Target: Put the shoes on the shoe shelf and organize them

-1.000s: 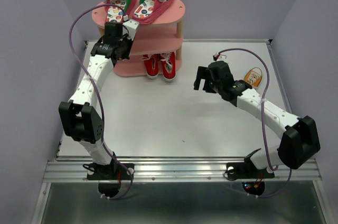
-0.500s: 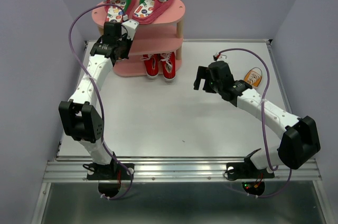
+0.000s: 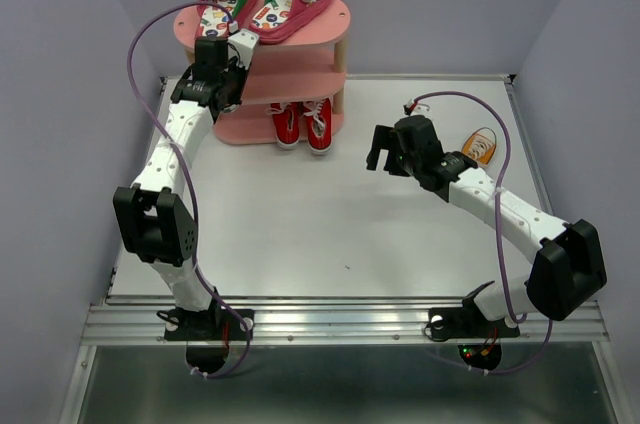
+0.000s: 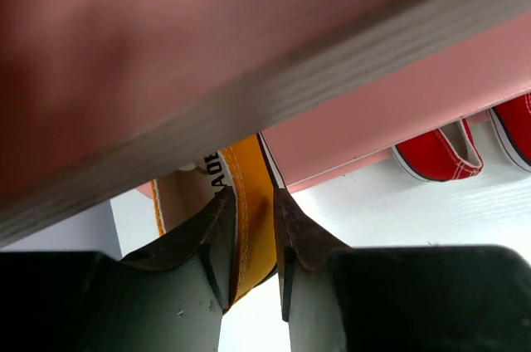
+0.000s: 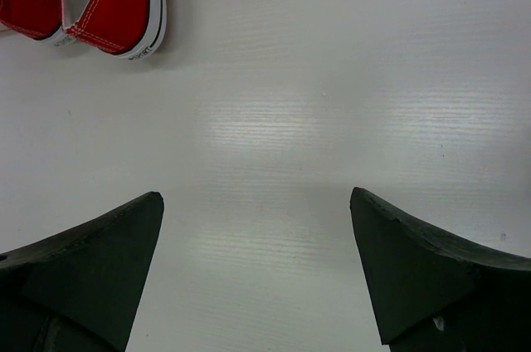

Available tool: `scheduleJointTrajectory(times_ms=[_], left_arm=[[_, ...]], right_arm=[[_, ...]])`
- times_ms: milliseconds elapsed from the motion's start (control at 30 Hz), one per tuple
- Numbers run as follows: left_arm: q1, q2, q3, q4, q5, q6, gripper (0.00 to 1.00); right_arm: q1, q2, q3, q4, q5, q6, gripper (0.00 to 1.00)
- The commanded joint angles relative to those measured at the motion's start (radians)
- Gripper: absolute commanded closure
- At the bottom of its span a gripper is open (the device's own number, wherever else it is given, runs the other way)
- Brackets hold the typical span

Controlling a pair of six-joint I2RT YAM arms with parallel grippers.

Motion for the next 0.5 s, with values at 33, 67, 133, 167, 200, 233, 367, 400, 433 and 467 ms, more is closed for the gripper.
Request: scheduleJointTrajectory(times_ms=[33,67,133,167,200,233,367,400,433,467], left_arm=[[0.009,-0.007,0.044,0.054,-0.020,-0.004,0.65],[0.009,-0.013,0.038,0.053,-0.019,-0.006,0.64],[0.011,-0.022,0.033,0.048,-0.017,-0.006,0.64],[0.009,-0.032,0.027,0.047,-0.012,-0.009,0.65],[0.009,-0.036,0.024,0.044,-0.009,-0.011,0.65],[0.009,-0.042,0.020,0.039,-0.008,-0.014,0.65],[0.009,-0.071,-0.002,0.018,0.027,-0.032,0.65],[0.009,-0.076,-0.014,0.015,0.032,-0.035,0.65],[0.009,-0.081,-0.019,0.005,0.035,-0.038,0.65],[0.009,-0.090,-0.023,0.002,0.038,-0.040,0.65]], right_arm=[[0.002,-0.031,0.017,0.008,-0.010,0.010,0.00],[0.002,-0.031,0.020,0.009,-0.013,0.010,0.00],[0.002,-0.028,0.023,0.008,-0.015,0.010,0.00],[0.002,-0.027,0.024,0.008,-0.015,0.010,0.00],[0.002,-0.027,0.026,0.008,-0.015,0.010,0.00],[0.002,-0.025,0.026,0.009,-0.015,0.010,0.00],[0.002,-0.020,0.024,0.008,-0.022,0.011,0.00],[0.002,-0.019,0.024,0.008,-0.024,0.011,0.00],[0.002,-0.019,0.023,0.009,-0.027,0.011,0.00],[0.002,-0.019,0.023,0.008,-0.028,0.011,0.00]])
